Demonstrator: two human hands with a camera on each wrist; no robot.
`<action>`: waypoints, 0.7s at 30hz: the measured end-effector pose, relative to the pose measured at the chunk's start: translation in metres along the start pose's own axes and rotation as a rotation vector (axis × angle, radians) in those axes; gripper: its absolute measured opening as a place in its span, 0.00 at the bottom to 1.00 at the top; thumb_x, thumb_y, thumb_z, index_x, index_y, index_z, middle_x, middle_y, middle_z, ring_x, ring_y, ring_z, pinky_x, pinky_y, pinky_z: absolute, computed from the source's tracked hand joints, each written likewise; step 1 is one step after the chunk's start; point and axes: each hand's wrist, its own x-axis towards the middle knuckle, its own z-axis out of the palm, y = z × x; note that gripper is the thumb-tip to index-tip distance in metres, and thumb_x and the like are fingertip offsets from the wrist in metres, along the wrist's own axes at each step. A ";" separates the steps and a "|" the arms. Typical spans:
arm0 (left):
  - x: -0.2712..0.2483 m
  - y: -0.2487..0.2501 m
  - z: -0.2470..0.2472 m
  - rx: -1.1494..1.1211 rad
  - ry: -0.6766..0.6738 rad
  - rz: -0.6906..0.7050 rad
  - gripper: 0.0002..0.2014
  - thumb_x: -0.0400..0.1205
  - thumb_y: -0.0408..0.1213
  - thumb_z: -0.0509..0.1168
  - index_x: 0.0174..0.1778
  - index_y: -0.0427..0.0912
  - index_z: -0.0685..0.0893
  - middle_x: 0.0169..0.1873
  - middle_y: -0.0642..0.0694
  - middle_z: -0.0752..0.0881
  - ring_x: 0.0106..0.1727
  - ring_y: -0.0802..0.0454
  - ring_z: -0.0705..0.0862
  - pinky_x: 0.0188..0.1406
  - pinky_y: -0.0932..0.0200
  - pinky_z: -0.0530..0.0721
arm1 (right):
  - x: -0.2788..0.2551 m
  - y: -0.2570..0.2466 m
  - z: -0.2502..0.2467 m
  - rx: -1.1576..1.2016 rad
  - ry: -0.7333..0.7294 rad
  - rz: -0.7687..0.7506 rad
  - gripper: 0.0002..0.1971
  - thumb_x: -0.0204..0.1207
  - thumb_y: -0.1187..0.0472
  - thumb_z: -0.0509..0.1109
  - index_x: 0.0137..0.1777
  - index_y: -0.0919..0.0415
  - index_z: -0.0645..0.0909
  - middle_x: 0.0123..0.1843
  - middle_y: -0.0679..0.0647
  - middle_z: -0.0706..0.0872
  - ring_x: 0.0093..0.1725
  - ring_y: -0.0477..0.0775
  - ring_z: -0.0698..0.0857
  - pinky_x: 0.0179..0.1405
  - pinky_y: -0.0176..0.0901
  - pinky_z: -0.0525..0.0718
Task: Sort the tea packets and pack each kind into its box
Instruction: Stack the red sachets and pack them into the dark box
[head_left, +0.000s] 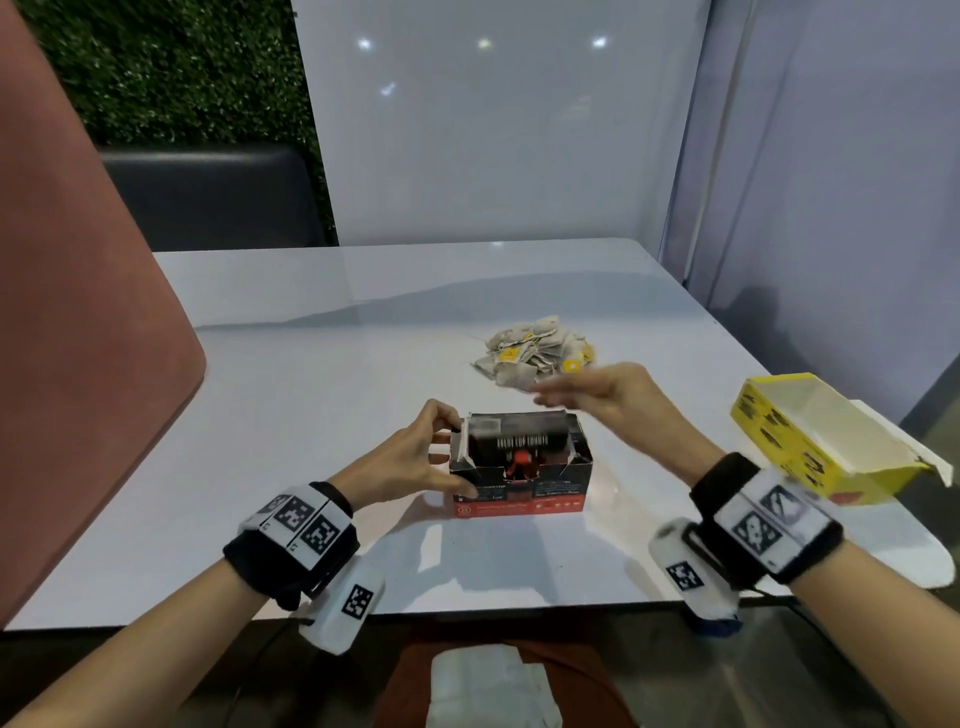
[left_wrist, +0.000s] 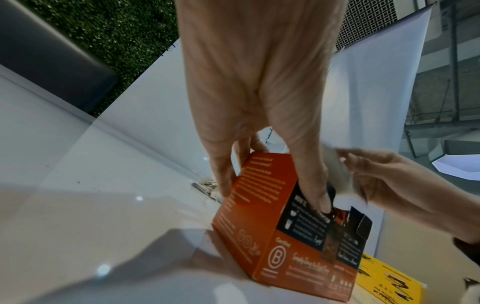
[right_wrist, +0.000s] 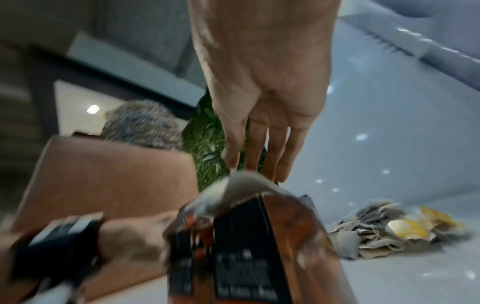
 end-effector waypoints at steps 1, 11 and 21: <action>0.000 -0.001 -0.001 -0.005 0.004 0.003 0.27 0.69 0.28 0.77 0.51 0.46 0.65 0.59 0.48 0.78 0.61 0.55 0.80 0.59 0.56 0.84 | -0.008 0.002 0.004 -0.117 -0.027 -0.004 0.12 0.73 0.65 0.73 0.53 0.49 0.88 0.45 0.46 0.92 0.49 0.50 0.89 0.51 0.38 0.85; 0.003 -0.003 -0.001 0.013 -0.004 0.003 0.28 0.68 0.31 0.78 0.50 0.49 0.65 0.63 0.44 0.77 0.63 0.57 0.79 0.62 0.56 0.83 | -0.027 0.006 0.028 -0.882 -0.108 -0.320 0.18 0.68 0.50 0.69 0.58 0.48 0.86 0.57 0.47 0.89 0.60 0.49 0.87 0.48 0.50 0.89; 0.004 -0.003 -0.001 0.006 -0.033 0.016 0.28 0.68 0.28 0.77 0.50 0.50 0.64 0.62 0.44 0.76 0.64 0.54 0.77 0.63 0.56 0.82 | -0.024 -0.003 0.029 -0.922 -0.214 -0.288 0.16 0.77 0.52 0.67 0.64 0.48 0.82 0.63 0.47 0.86 0.65 0.52 0.83 0.48 0.53 0.88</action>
